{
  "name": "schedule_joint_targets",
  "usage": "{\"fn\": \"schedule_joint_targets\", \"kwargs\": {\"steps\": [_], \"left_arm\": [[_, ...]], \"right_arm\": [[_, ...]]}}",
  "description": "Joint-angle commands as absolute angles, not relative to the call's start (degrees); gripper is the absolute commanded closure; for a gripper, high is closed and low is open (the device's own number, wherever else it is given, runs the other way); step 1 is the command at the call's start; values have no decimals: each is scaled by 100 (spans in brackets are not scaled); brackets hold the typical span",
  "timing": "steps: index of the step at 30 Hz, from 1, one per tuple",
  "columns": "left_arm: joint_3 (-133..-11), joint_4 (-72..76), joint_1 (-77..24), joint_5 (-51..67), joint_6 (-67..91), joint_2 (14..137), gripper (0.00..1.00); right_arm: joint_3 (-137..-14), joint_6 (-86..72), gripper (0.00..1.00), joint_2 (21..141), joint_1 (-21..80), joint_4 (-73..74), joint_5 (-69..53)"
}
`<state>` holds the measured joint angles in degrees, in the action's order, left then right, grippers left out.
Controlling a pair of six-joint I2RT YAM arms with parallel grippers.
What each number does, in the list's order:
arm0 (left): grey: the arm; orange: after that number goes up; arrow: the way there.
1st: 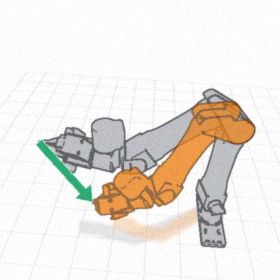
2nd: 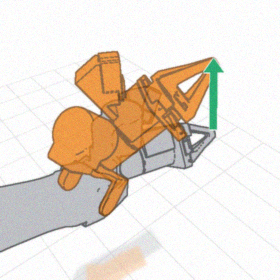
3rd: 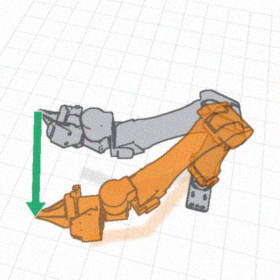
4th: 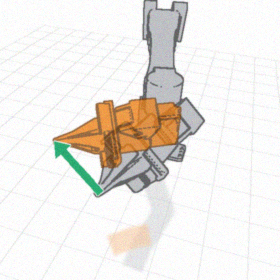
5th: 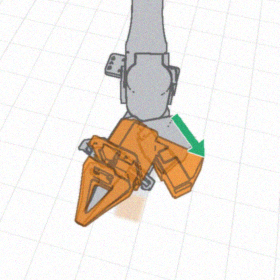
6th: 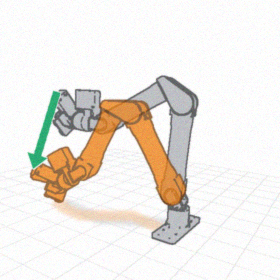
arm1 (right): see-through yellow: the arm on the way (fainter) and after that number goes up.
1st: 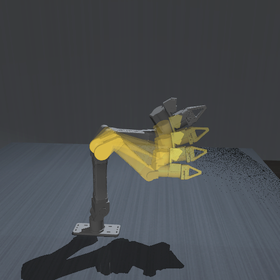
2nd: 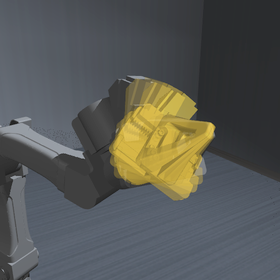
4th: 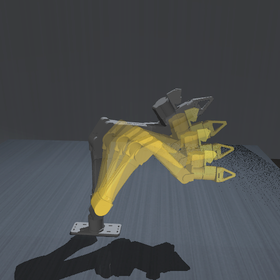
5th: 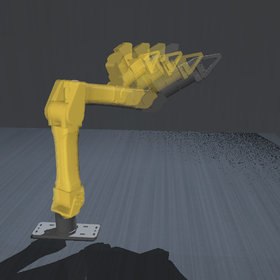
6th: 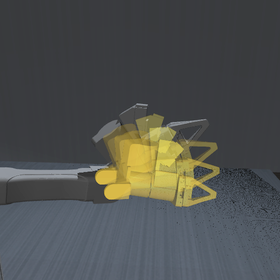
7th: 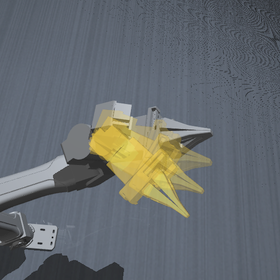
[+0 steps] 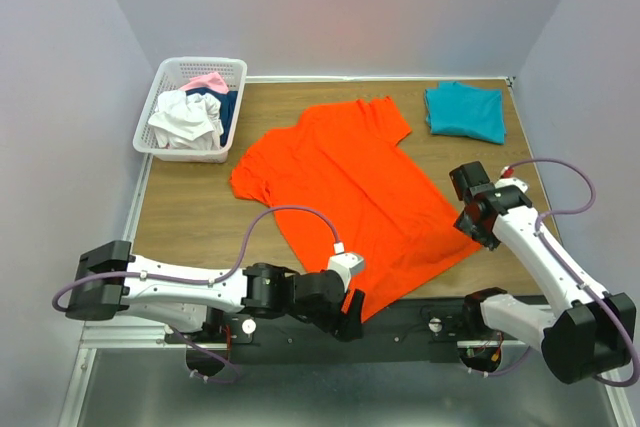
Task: Fold and stack the t-shirts
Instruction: Flatten the tshirt out
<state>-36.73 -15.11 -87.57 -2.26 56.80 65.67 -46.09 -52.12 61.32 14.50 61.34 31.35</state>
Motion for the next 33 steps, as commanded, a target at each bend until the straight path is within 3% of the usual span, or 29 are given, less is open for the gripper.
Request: {"fn": "schedule_joint_targets", "kwargs": {"steps": [1, 2, 8, 13, 16, 23, 33], "left_arm": [[-3665, -1538, -8921, 44, 5766, 6373, 2], [-3682, -1564, -8930, -139, 5766, 6302, 2], [-4358, -2495, -8702, -1843, 5687, 6143, 2], [-4500, -2340, -6666, -2575, 5100, 6047, 2], [-4500, -1156, -5271, -2165, 4397, 6082, 2], [-5518, -554, -3483, -1706, 3657, 7662, 2], [-6600, -580, -2778, -1327, 3410, 9992, 2]], "right_arm": [[-4904, -5853, 22, 6214, 1415, 6803, 3770], [-4974, -5845, 1, 6214, 1424, 6794, 3771], [-5220, -4774, 0, 5819, 1415, 5496, 3122], [-5071, -3650, 0, 6054, 1424, 2974, 435], [-5720, -3446, 0, 7230, 1441, 2470, -386], [-7741, -3033, 0, 10052, 1635, 1898, -166], [-10150, -2558, 0, 12752, 1714, 1907, -149]]}}
